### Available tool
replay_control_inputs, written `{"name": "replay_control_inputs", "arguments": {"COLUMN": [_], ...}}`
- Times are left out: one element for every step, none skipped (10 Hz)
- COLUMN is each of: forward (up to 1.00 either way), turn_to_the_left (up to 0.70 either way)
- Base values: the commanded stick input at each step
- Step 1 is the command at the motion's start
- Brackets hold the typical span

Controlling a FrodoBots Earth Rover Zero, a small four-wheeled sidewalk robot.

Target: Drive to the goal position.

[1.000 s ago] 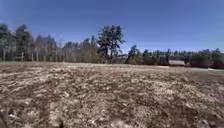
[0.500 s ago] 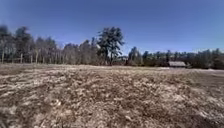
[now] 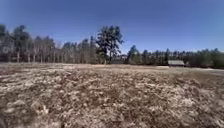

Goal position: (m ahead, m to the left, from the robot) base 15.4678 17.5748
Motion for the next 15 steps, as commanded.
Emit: {"name": "replay_control_inputs", "arguments": {"forward": [0.7,0.7,0.7,0.7,0.7,0.7,0.7,0.7,0.7,0.7,0.7,0.7,0.7,0.7,0.7], "turn_to_the_left": [0.0,0.0,0.0,0.0,0.0,0.0,0.0,0.0,0.0,0.0,0.0,0.0,0.0,0.0,0.0]}}
